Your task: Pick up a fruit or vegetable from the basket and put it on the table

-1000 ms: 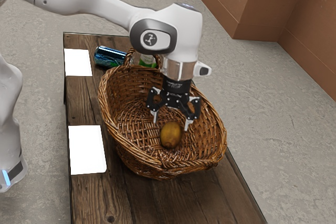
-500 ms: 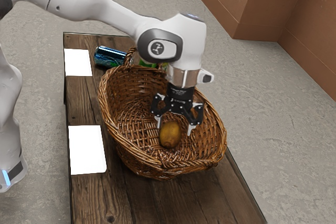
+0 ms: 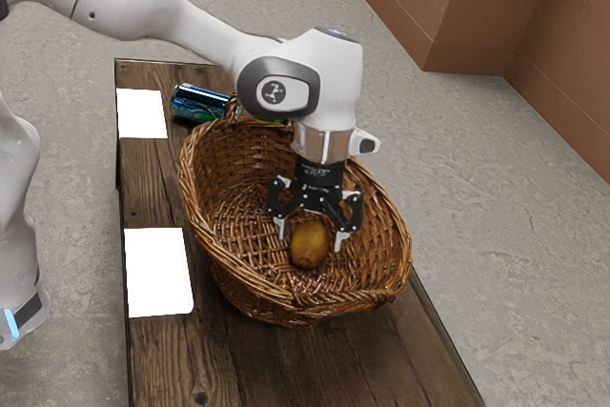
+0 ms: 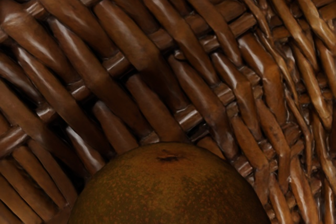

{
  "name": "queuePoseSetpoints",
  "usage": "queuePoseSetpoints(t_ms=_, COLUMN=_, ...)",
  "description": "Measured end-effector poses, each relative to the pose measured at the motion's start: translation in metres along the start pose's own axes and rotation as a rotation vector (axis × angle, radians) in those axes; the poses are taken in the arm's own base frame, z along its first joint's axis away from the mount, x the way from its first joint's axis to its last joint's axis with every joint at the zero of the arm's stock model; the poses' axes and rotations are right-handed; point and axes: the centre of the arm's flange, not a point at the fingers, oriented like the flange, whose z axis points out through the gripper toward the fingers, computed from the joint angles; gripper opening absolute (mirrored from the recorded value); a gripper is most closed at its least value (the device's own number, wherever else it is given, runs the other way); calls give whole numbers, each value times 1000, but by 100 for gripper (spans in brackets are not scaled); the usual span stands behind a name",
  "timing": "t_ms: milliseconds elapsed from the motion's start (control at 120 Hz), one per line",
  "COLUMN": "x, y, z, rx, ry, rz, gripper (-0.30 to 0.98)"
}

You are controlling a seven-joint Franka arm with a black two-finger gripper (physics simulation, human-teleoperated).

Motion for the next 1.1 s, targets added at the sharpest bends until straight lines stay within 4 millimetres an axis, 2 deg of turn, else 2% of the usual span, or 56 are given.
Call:
queuePoseSetpoints(t_ms=250, x=9, y=2, z=12, rx=10, ry=-7, rz=-16, gripper=68)
queuePoseSetpoints(t_ms=283, x=9, y=3, z=13, rx=10, ry=-9, rz=-18, gripper=63)
queuePoseSetpoints(t_ms=375, x=11, y=3, z=12, rx=4, ry=-11, rz=-30, gripper=62)
queuePoseSetpoints(t_ms=525, x=13, y=3, z=10, rx=-3, ry=-10, rz=-50, gripper=46)
queuePoseSetpoints(t_ms=617, x=12, y=3, z=8, rx=-6, ry=-8, rz=-61, gripper=30)
queuePoseSetpoints(t_ms=683, x=11, y=4, z=6, rx=-9, ry=-4, rz=-68, gripper=26)
queuePoseSetpoints(t_ms=750, x=7, y=4, z=3, rx=-13, ry=2, rz=-70, gripper=27)
queuePoseSetpoints(t_ms=1050, x=-8, y=0, z=-48, rx=-105, ry=42, rz=-76, gripper=27)
queuePoseSetpoints(t_ms=1100, x=-21, y=-3, z=-62, rx=-133, ry=51, rz=-63, gripper=27)
